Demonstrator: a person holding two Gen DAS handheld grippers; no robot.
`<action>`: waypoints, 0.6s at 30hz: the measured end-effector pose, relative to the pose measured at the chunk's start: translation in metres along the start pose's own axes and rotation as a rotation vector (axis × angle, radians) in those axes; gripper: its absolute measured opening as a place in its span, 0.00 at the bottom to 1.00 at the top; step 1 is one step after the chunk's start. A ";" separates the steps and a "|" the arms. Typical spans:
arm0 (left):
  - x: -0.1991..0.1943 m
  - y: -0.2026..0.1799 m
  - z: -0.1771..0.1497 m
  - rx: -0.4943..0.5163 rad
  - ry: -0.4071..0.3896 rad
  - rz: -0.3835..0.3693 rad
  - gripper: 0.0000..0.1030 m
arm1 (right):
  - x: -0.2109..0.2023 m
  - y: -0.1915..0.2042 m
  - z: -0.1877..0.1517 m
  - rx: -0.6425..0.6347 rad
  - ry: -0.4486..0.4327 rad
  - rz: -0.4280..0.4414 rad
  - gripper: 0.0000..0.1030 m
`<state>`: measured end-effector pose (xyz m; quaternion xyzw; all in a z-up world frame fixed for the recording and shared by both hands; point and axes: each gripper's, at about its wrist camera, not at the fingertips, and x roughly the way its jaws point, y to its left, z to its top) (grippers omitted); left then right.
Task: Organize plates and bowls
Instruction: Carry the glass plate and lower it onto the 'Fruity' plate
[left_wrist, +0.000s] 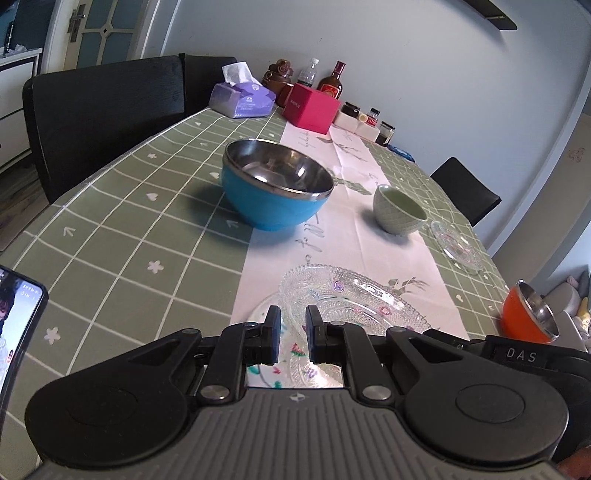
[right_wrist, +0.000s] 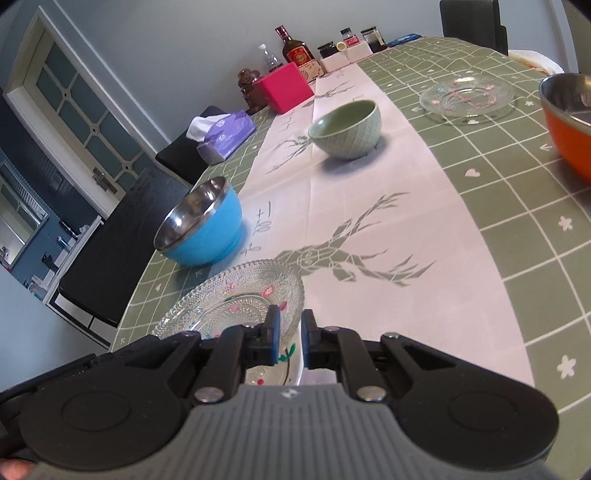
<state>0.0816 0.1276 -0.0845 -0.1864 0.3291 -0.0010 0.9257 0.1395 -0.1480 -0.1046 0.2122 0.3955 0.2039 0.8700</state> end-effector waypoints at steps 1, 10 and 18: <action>0.000 0.001 -0.002 -0.001 0.003 0.004 0.14 | 0.001 0.001 -0.002 -0.003 0.005 -0.003 0.09; -0.003 0.013 -0.011 -0.007 0.027 0.025 0.14 | 0.007 0.009 -0.012 -0.047 0.035 -0.004 0.09; 0.001 0.010 -0.014 0.026 0.068 0.054 0.14 | 0.005 0.015 -0.015 -0.110 0.039 -0.027 0.09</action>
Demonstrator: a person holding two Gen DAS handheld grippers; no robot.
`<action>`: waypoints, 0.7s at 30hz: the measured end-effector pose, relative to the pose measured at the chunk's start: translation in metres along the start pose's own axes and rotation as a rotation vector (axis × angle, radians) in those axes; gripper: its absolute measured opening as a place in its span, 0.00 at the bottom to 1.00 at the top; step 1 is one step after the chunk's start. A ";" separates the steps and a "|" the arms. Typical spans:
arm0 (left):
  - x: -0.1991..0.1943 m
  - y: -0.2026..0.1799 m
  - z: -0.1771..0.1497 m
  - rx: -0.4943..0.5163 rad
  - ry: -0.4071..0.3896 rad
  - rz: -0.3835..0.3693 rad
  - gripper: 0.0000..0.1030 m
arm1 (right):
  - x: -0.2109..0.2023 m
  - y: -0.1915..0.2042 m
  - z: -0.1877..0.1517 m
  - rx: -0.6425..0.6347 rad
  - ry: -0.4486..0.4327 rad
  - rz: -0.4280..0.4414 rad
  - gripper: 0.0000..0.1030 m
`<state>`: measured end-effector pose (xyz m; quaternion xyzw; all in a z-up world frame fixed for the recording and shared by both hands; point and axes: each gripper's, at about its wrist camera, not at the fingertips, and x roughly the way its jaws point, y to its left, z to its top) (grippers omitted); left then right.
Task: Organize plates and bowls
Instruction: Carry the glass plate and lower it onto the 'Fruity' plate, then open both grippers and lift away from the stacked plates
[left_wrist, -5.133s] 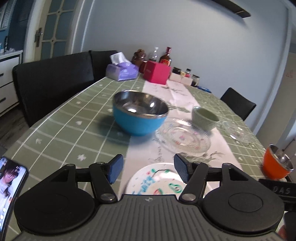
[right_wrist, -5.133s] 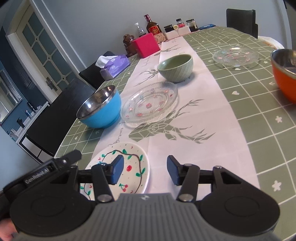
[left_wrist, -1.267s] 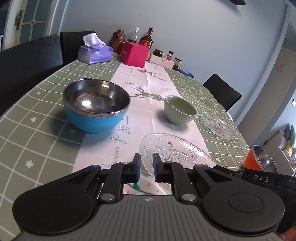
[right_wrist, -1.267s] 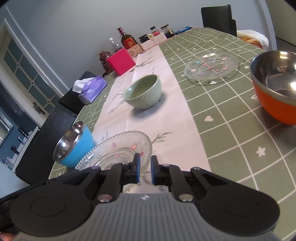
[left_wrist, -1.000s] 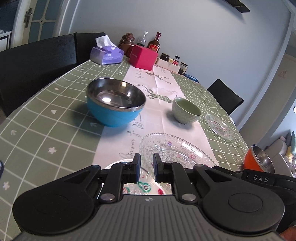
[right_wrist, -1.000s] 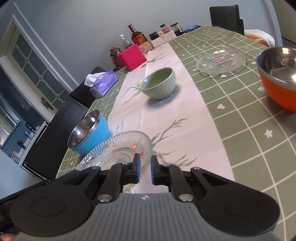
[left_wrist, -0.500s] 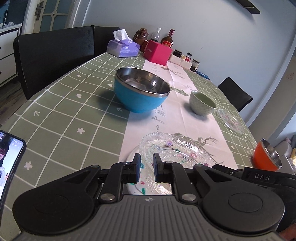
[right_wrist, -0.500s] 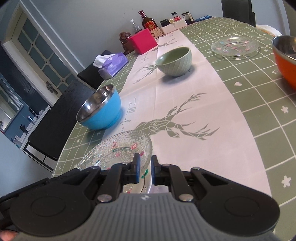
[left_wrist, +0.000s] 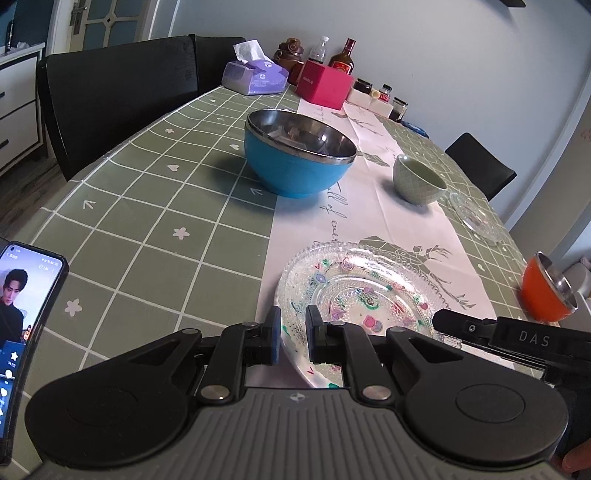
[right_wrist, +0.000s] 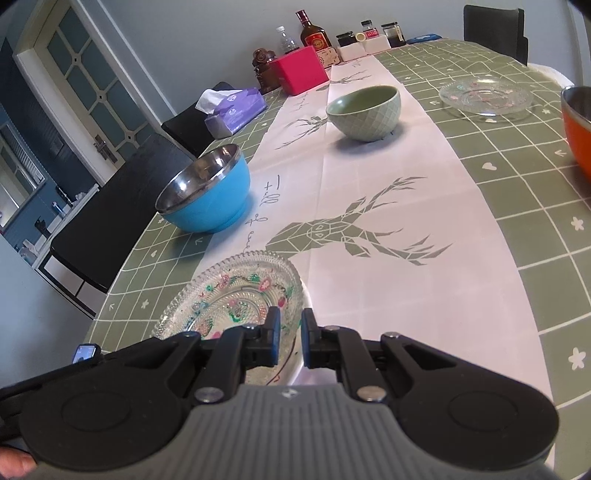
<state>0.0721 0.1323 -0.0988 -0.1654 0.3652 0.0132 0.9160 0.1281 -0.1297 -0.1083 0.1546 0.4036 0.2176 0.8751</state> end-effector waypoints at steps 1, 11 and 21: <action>0.001 0.000 0.000 0.000 0.005 0.006 0.14 | 0.000 0.001 0.000 -0.005 0.003 0.000 0.09; 0.003 -0.002 0.000 0.025 0.021 0.031 0.14 | -0.003 0.008 -0.003 -0.078 0.020 -0.015 0.11; 0.006 -0.010 0.005 0.100 0.035 0.043 0.17 | -0.005 0.002 -0.004 -0.052 0.026 0.015 0.22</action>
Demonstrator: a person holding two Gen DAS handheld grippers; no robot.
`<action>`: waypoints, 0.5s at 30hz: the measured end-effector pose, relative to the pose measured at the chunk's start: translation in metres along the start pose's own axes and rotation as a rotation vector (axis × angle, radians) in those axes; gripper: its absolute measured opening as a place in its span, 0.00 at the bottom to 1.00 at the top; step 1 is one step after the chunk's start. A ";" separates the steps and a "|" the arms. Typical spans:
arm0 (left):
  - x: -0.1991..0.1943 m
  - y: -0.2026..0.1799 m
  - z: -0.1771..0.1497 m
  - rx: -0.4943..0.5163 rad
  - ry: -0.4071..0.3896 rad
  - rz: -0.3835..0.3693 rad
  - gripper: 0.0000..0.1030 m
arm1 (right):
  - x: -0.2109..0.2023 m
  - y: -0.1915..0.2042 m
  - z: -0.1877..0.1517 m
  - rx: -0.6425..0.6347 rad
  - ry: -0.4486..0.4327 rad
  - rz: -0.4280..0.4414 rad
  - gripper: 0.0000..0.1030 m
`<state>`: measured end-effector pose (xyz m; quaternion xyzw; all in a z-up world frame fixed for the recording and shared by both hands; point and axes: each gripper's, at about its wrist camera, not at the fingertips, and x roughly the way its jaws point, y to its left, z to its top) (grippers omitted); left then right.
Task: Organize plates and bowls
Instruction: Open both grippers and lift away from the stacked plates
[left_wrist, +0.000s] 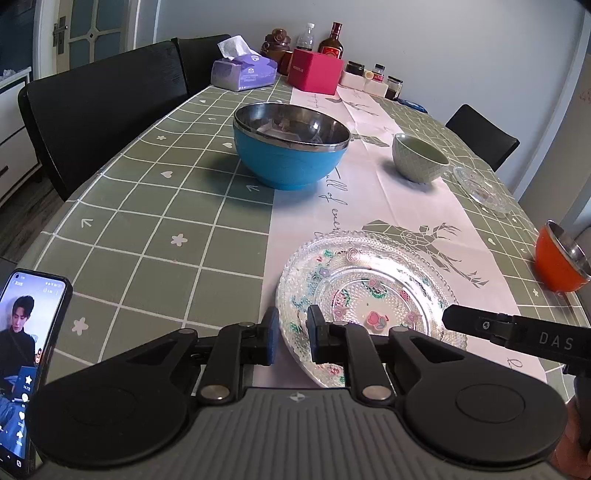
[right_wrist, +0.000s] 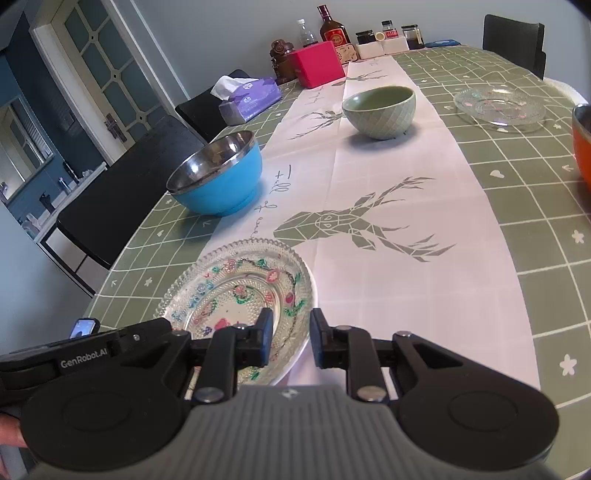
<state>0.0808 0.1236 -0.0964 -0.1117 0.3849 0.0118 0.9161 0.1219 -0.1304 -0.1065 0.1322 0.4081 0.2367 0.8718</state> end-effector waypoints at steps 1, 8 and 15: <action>0.000 0.001 0.001 -0.001 -0.002 0.000 0.18 | 0.000 0.000 0.000 0.002 0.000 0.002 0.22; 0.001 0.004 0.004 0.011 -0.006 0.023 0.32 | -0.004 -0.003 -0.001 0.018 0.000 0.013 0.29; 0.004 -0.005 0.003 0.075 0.002 0.017 0.19 | -0.005 -0.006 -0.003 0.021 -0.003 0.020 0.12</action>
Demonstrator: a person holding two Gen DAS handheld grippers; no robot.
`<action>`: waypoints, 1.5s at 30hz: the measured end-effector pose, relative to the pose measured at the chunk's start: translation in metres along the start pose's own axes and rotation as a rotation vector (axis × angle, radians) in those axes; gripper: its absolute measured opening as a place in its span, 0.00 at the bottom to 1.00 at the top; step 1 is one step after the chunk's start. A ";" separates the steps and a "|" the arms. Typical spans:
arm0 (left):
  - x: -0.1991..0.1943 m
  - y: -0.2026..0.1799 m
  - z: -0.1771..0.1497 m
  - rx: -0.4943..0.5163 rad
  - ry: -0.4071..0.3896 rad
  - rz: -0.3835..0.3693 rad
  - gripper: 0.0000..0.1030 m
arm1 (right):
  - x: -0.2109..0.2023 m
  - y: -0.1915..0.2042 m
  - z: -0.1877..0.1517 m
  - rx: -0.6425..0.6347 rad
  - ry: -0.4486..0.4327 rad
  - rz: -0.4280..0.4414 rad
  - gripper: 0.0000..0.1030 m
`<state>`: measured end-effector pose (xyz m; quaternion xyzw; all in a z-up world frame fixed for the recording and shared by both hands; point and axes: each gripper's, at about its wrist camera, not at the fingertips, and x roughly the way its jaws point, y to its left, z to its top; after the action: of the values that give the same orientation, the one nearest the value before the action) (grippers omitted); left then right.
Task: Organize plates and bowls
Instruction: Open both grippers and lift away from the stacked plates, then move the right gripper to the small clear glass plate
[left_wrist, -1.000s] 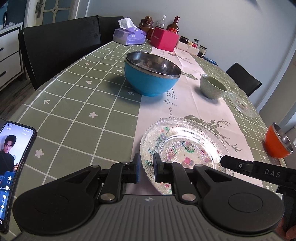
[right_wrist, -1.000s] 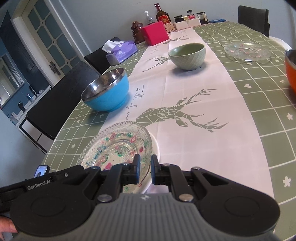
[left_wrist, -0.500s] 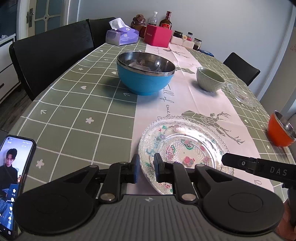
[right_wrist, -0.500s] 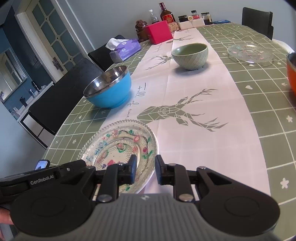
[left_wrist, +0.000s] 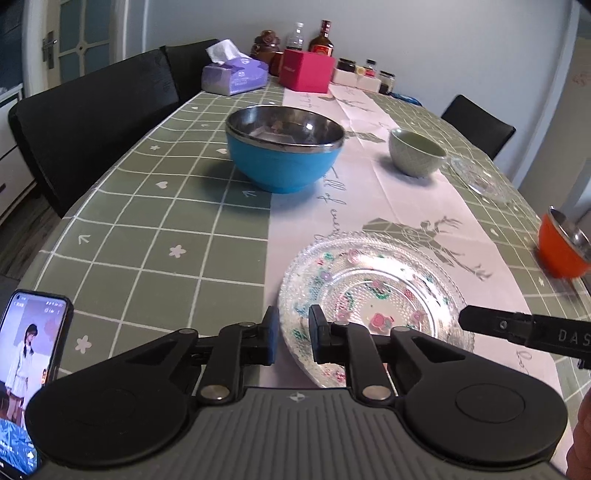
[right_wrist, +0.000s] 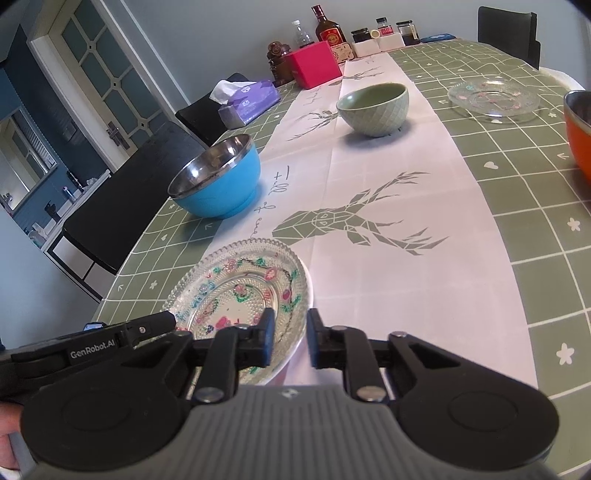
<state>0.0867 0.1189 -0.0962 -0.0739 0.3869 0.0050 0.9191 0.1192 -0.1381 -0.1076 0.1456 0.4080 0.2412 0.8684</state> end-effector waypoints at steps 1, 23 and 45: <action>0.000 -0.002 0.000 0.008 0.001 0.008 0.19 | 0.001 0.001 0.000 -0.009 0.000 -0.004 0.10; -0.007 -0.103 0.065 0.144 -0.074 -0.277 0.23 | -0.056 -0.065 0.047 -0.016 -0.129 -0.146 0.29; 0.111 -0.205 0.135 0.055 0.015 -0.342 0.23 | -0.061 -0.164 0.193 0.140 -0.078 -0.253 0.35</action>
<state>0.2739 -0.0705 -0.0547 -0.1133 0.3756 -0.1625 0.9053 0.2848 -0.3203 -0.0221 0.1625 0.4047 0.0947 0.8949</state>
